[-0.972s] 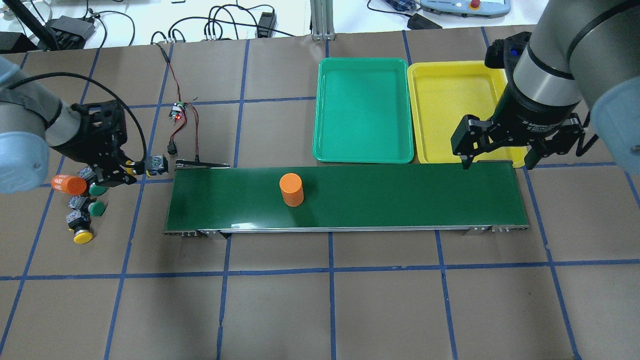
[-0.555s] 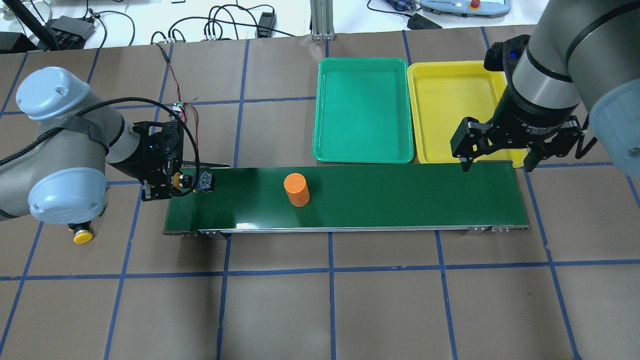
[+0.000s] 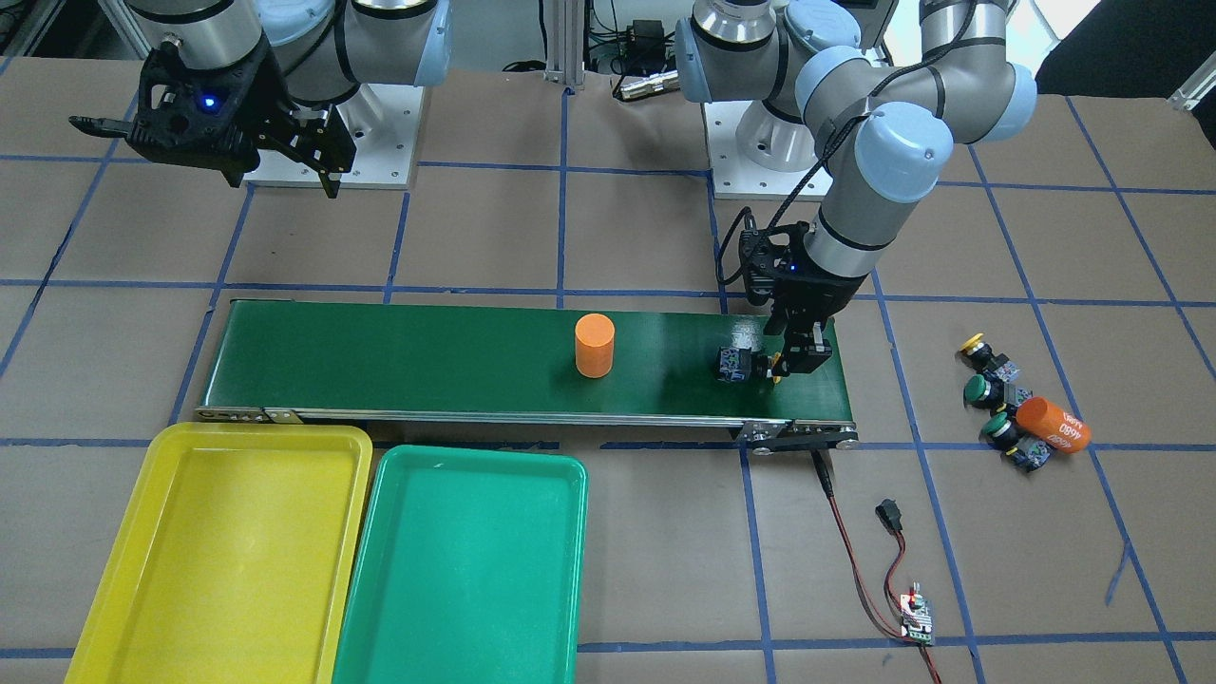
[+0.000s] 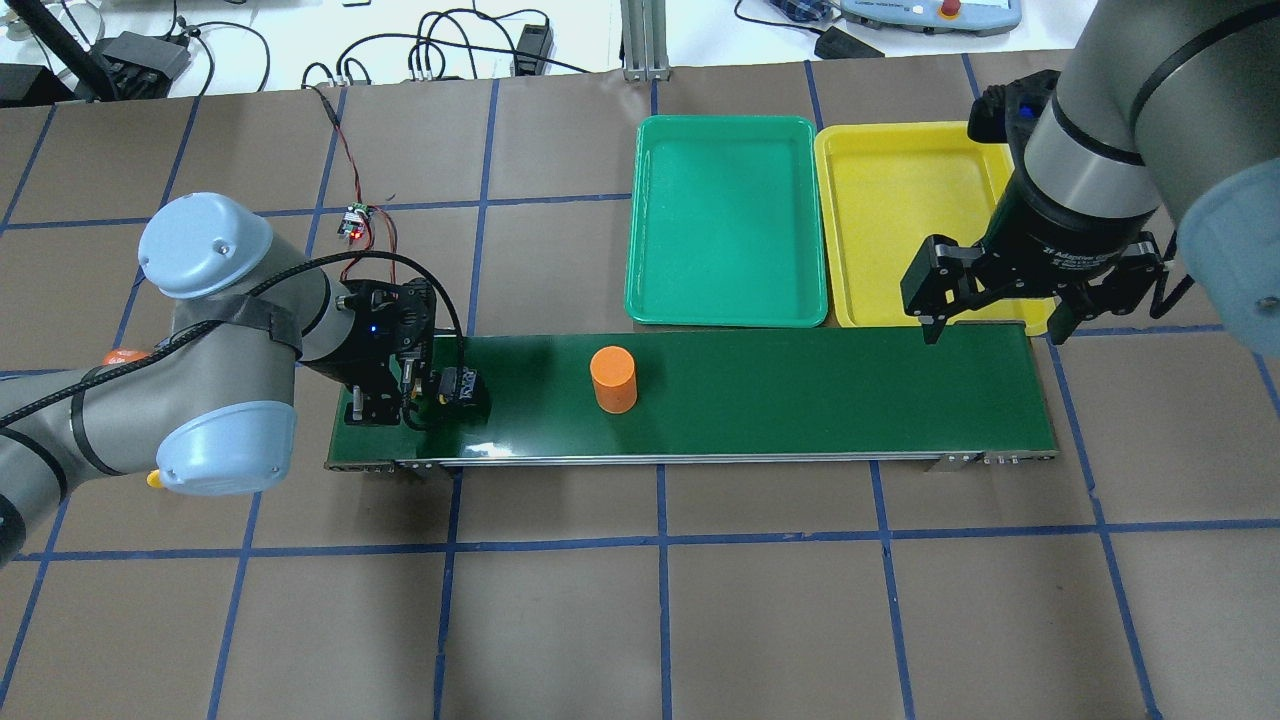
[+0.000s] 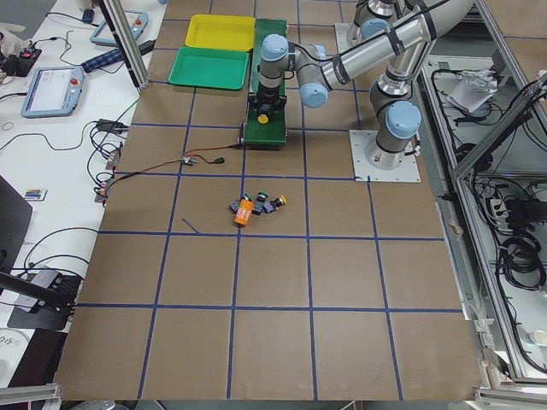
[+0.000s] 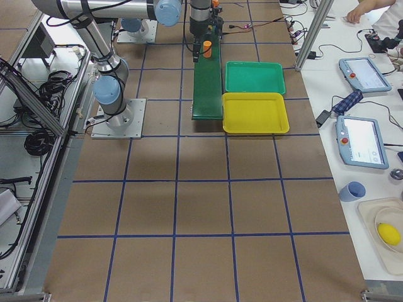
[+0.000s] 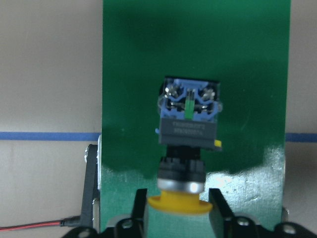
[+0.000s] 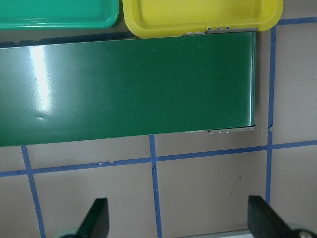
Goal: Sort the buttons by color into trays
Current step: 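Place the yellow button on the conveyor belt and release it, then grasp the second orange cylinder from the cluster with the left gripper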
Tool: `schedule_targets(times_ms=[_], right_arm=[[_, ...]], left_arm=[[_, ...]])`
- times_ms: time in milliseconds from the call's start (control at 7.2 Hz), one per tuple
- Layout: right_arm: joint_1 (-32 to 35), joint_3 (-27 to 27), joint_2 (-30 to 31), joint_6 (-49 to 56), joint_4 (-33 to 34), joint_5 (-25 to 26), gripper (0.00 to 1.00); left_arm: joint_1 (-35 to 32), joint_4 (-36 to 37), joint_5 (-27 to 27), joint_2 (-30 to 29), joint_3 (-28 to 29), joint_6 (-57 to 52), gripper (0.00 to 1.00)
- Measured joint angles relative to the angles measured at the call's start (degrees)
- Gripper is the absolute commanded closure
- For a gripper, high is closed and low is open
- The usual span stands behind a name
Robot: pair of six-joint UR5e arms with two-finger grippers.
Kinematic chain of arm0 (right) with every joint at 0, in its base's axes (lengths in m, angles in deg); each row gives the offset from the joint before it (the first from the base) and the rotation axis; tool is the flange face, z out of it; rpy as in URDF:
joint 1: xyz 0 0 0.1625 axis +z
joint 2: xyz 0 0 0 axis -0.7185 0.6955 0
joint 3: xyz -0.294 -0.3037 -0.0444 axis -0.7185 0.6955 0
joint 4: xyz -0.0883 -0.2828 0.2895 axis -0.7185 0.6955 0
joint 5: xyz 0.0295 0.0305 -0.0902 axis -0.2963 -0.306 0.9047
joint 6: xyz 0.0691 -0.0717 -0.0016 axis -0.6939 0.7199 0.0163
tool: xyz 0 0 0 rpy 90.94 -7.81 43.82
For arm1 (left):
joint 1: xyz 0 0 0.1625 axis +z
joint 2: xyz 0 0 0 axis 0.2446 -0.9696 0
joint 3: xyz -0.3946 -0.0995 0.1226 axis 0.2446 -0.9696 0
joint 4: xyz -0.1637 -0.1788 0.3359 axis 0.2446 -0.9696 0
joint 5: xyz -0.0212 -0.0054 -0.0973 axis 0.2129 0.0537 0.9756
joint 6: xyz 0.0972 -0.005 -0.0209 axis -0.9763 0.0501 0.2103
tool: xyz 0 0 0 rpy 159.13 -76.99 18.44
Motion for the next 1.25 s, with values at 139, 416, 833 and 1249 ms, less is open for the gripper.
schedule_targets(times_ms=[139,416,833,1249], right_arm=[[0.00,0.00,-0.06,0.00,-0.02,0.00,0.00],[0.00,0.02,-0.05,0.00,0.01,-0.26,0.00],[0.00,0.06,-0.19,0.00,0.06,-0.07,0.00],[0.00,0.03,-0.15,0.00,0.17,-0.50,0.00]], left_arm=[[0.12,0.13,-0.24,0.45,-0.19,0.08,0.08],[3.54,0.15,-0.72,1.75,0.21,0.02,0.08],[19.63,2.63,-0.43,-2.10,3.64,-7.87,0.10],[29.68,1.69,-0.39,-11.76,14.97,-25.92,0.20]])
